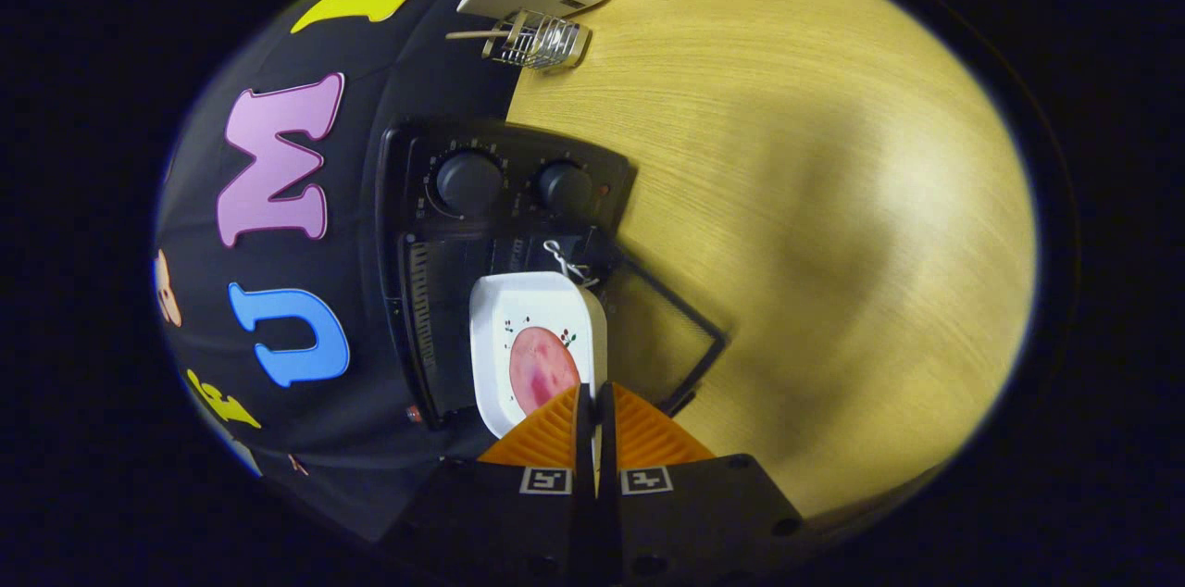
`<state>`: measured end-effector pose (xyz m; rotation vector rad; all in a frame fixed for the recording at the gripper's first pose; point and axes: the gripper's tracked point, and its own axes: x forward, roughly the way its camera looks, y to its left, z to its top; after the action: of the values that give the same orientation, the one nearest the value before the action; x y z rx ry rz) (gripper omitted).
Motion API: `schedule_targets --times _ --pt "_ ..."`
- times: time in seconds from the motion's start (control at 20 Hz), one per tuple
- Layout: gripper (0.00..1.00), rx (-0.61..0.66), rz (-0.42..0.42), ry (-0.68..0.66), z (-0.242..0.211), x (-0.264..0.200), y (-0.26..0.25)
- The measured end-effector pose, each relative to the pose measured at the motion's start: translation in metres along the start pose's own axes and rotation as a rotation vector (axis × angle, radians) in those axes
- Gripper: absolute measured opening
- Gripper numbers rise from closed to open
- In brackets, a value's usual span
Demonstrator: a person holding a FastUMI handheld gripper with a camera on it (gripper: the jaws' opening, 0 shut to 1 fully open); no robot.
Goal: Open the toaster oven, put the food inside, and close the toaster oven door.
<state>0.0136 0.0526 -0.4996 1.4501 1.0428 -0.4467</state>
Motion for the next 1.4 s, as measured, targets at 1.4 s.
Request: schedule_targets --times 1.4 --pt "0.39 0.132 0.034 -0.187 -0.032 0.062 0.073"
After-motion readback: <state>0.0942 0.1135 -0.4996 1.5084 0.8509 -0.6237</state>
